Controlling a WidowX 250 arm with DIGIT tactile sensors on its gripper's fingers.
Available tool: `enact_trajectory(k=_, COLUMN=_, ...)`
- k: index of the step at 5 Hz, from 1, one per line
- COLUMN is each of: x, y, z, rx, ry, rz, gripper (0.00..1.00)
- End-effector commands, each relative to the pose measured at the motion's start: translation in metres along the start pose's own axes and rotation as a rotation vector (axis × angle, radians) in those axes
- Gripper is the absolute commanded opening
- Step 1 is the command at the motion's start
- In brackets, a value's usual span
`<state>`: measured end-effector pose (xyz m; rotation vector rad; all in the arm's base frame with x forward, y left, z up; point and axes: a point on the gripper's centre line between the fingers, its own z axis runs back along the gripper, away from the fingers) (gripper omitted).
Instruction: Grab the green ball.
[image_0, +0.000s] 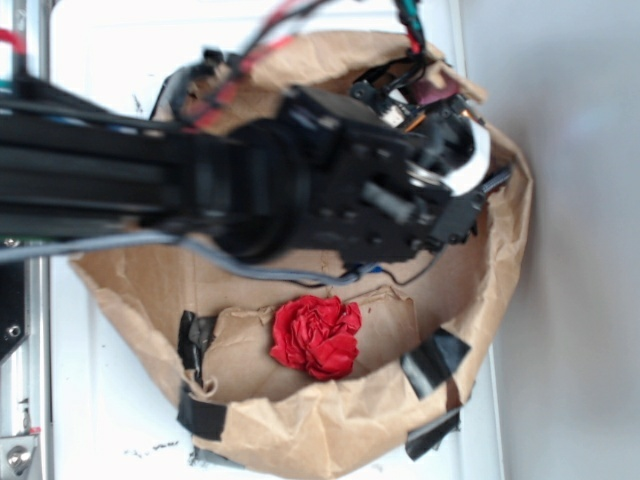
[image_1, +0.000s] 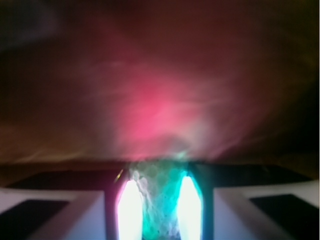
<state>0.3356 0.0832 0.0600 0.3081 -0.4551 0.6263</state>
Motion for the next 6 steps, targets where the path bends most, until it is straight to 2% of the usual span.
enact_trajectory(k=1, x=0.001, y=0.028, z=0.070, rx=-0.241, ry=-0.036, rz=-0.033, gripper=0.00)
enact_trajectory(k=2, x=-0.003, y=0.031, z=0.082, rx=-0.280, ry=-0.044, rz=-0.070, gripper=0.00)
enact_trajectory(k=3, x=-0.004, y=0.031, z=0.088, rx=-0.306, ry=0.034, rz=-0.135, gripper=0.00)
enact_trajectory(k=4, x=-0.009, y=0.032, z=0.106, rx=-0.388, ry=0.241, rz=-0.317, gripper=0.00)
enact_trajectory(k=5, x=-0.013, y=0.037, z=0.128, rx=-0.423, ry=0.338, rz=-0.388, gripper=0.00)
enact_trajectory(k=6, x=-0.017, y=0.043, z=0.140, rx=-0.372, ry=0.323, rz=-0.366, gripper=0.00)
